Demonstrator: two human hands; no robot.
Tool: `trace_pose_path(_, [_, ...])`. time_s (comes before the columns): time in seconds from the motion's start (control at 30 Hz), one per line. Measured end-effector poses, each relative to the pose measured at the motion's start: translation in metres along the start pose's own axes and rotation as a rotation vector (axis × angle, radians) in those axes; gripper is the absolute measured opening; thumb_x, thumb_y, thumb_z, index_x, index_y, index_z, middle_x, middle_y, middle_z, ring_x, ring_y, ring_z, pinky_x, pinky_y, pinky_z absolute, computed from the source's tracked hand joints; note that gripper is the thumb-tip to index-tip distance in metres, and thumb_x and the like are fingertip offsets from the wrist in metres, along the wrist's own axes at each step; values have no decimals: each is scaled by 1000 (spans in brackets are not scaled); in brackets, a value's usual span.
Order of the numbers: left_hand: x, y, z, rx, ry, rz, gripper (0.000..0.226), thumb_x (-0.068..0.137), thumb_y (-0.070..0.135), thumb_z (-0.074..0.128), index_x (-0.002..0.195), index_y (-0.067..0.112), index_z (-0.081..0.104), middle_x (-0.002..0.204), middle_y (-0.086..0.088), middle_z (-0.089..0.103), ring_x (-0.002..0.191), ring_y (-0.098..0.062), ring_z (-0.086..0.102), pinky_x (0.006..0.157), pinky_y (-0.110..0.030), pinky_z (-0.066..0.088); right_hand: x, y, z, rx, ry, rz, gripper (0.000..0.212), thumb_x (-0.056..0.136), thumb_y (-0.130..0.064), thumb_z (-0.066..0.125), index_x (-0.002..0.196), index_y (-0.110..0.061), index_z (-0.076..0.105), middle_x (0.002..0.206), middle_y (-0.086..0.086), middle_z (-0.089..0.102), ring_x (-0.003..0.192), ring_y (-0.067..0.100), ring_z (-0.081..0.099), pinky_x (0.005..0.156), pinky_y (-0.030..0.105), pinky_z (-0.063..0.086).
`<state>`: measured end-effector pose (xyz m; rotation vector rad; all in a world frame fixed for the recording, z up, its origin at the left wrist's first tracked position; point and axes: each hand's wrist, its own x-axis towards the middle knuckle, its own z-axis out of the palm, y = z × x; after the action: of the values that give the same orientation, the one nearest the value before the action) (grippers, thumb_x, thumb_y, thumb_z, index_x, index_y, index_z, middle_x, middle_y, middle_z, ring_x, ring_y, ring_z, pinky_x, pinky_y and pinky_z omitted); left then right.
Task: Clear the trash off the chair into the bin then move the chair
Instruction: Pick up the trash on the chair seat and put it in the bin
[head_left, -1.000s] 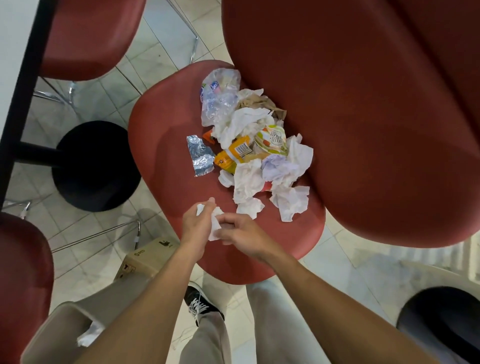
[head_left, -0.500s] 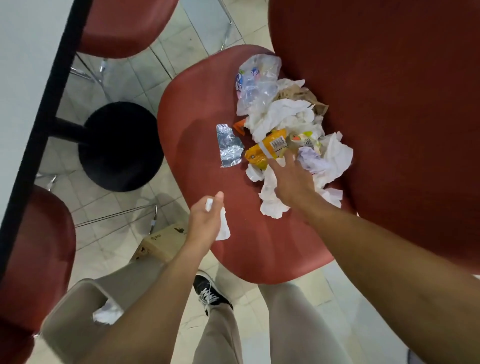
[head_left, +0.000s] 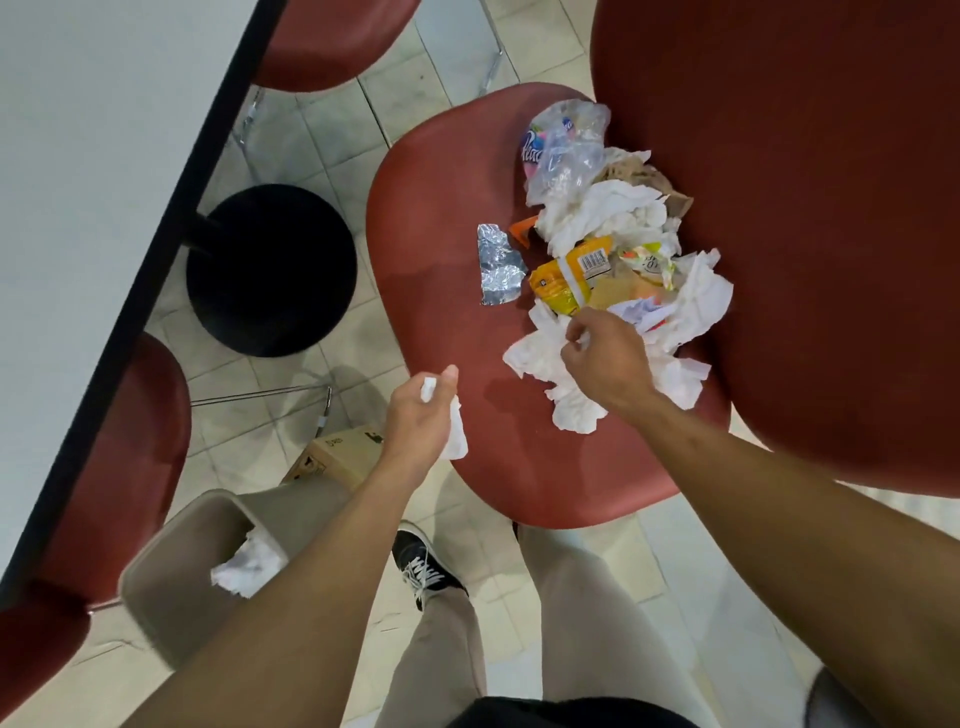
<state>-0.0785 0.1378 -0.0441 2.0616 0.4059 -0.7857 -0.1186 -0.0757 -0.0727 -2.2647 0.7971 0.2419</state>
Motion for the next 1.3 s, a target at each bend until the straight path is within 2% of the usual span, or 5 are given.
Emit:
trace_pose_path(0.2, [-42, -12, -45, -81, 45, -43, 24, 91, 46, 56, 97, 23, 58, 89, 7, 59, 83, -13, 57, 75, -34, 47, -59, -65, 12, 171, -16, 6, 9, 77, -8, 60, 78, -17, 61, 82, -5, 63, 72, 13, 54, 64, 22, 39])
trace_pose_path(0.47, [-87, -78, -138, -114, 171, -63, 38, 84, 5, 50, 113, 25, 36, 95, 1, 52, 81, -18, 55, 63, -30, 47, -143, -143, 79, 128, -142, -101, 10, 81, -7, 61, 84, -15, 66, 88, -3, 66, 77, 15, 59, 69, 23, 44])
trace_pose_path(0.6, [-98, -131, -188, 11, 393, -35, 34, 82, 3, 50, 110, 23, 46, 110, -2, 54, 96, -22, 52, 82, -34, 46, -180, -181, 123, 129, -236, -101, 9, 85, -8, 61, 86, -17, 64, 90, -4, 61, 75, 14, 59, 56, 17, 41])
trace_pose_path(0.9, [-118, -224, -272, 376, 631, 115, 26, 76, 2, 64, 98, 15, 64, 88, -8, 66, 87, -31, 56, 75, -39, 43, -251, -256, 209, 14, -388, -226, 22, 87, -14, 56, 106, -12, 68, 108, 9, 69, 96, 26, 66, 85, 32, 53])
trace_pose_path(1.3, [-106, -235, -272, 339, 403, 45, 47, 75, 22, 75, 119, 24, 60, 118, 0, 61, 107, -25, 54, 84, -33, 45, -263, -260, 230, -139, -517, -299, 36, 85, -10, 57, 118, -22, 66, 124, 5, 59, 104, 24, 60, 94, 33, 50])
